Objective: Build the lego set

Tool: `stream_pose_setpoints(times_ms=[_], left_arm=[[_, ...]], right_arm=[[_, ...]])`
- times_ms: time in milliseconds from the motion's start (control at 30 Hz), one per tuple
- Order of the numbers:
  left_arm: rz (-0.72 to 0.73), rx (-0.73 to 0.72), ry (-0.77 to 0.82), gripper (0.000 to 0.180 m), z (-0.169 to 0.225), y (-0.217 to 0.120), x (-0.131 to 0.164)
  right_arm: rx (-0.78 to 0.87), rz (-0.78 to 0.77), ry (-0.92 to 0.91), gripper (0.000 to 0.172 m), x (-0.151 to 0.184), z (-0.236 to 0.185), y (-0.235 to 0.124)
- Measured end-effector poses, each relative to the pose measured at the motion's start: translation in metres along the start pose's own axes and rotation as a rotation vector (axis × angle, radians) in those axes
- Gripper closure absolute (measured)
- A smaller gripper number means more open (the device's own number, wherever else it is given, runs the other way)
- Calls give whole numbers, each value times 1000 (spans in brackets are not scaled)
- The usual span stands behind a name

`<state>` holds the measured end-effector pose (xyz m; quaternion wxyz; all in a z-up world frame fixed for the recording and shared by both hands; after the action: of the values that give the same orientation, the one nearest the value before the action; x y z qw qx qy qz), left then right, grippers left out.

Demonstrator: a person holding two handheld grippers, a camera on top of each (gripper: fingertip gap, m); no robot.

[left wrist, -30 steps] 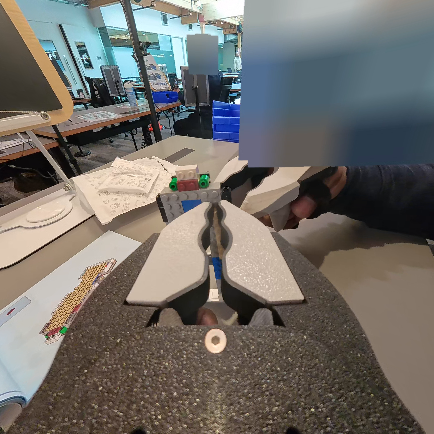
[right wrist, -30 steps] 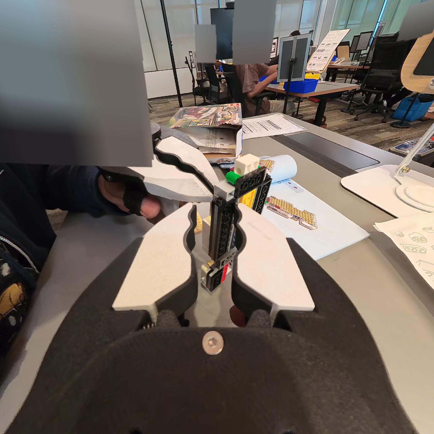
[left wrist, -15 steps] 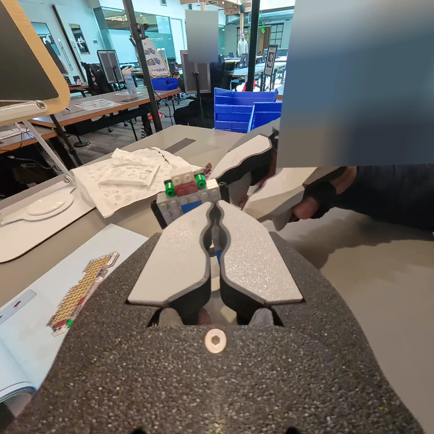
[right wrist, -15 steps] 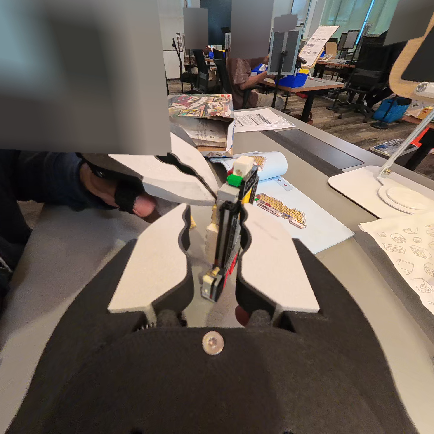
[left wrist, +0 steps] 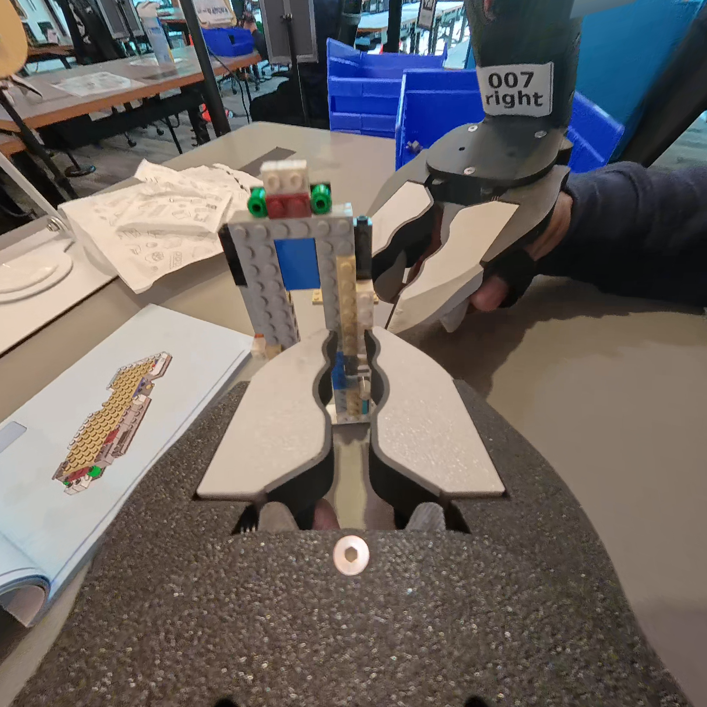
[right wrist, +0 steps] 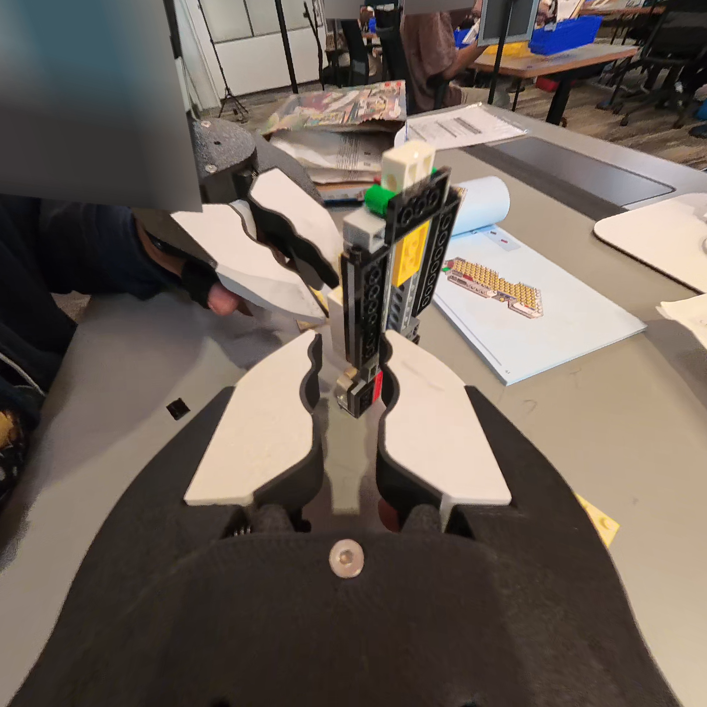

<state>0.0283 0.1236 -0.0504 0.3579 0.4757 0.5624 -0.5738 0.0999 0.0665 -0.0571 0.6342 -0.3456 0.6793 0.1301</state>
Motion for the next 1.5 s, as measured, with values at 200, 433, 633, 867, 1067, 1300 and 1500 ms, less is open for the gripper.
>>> stream_pose_setpoints(times_ms=[200, 433, 633, 867, 1067, 1300, 1500], left_arm=[[-11, -61, 23, 167, 1, 5, 7], [-6, -50, 31, 168, 4, 5, 7], [-13, -60, 47, 168, 5, 4, 8], [-6, -88, 113, 178, 9, 1, 11], [-7, -75, 68, 170, 7, 1, 11], [1, -89, 89, 170, 9, 0, 10], [-9, -88, 106, 180, 13, 2, 11]], right_arm=[[0, -18, -1, 143, 5, 2, 6], [-9, -28, -11, 143, 6, 0, 7], [-18, -18, 7, 145, 7, 0, 5], [-64, -3, 30, 144, 7, -1, 4], [-72, 6, 34, 144, 6, -2, 5], [-65, 19, 38, 143, 3, -4, 5], [-84, 71, 39, 143, -6, -9, 2]])
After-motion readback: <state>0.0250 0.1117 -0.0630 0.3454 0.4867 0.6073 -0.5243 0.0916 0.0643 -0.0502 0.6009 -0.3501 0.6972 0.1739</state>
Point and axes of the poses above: each gripper's, where its closed fingertips meet, y out along the fingers, x out of its underside, z = x × y across the jaws, the point moved 5 cm from there along -y, back along the fingers, and after that the axes turned 12 degrees about -x, right-handed, at the moved point
